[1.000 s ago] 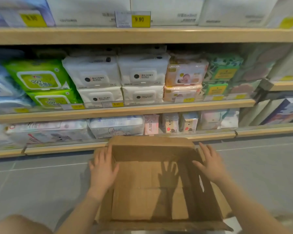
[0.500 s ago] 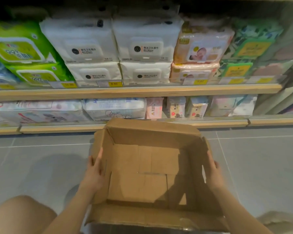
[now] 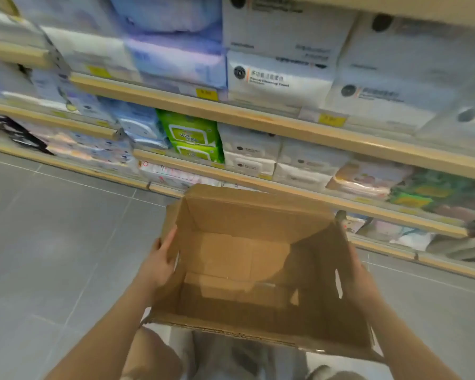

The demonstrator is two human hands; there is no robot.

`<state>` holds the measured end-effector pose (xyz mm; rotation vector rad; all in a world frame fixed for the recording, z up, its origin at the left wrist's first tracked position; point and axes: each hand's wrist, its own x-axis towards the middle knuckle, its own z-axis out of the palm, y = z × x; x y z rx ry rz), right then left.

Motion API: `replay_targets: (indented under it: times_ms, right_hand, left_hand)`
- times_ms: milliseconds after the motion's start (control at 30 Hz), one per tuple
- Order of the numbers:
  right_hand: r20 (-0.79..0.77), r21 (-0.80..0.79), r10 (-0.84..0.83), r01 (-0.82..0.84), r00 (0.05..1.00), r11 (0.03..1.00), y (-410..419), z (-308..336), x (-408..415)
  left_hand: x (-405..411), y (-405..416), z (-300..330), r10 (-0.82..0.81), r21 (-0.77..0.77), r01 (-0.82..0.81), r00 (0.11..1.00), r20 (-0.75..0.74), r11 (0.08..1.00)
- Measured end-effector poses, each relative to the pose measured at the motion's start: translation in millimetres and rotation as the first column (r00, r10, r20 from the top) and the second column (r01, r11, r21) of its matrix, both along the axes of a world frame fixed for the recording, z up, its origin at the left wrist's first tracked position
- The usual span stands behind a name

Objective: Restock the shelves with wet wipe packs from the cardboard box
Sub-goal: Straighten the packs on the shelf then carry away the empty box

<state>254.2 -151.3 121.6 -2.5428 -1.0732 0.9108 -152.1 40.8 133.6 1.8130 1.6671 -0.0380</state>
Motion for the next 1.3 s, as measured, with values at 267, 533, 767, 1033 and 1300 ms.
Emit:
replay_targets:
  times_ms: [267,533,767,1033,1300]
  right_hand:
    - [-0.013,0.055,0.197,-0.196,0.980,0.979,86,164,-69]
    - [0.000,0.123,0.344,-0.341,0.939,0.932,168,225,-116]
    - [-0.132,0.250,0.556,-0.515,0.821,0.820,235,250,-104]
    - [-0.120,0.283,0.819,-0.771,0.561,0.570,310,268,-90]
    - [-0.156,0.355,0.912,-0.841,0.378,0.409,341,312,-149]
  left_hand:
    - [-109,15,165,0.132,-0.001,-0.132,0.991,0.018,0.991]
    - [-165,39,241,0.276,0.012,-0.276,0.961,0.037,0.961]
    - [-147,17,258,0.480,0.051,-0.481,0.877,0.034,0.875]
    - [-104,-82,288,0.743,0.128,-0.744,0.666,0.062,0.656]
    - [-97,-136,317,0.876,0.147,-0.894,0.445,0.187,0.423]
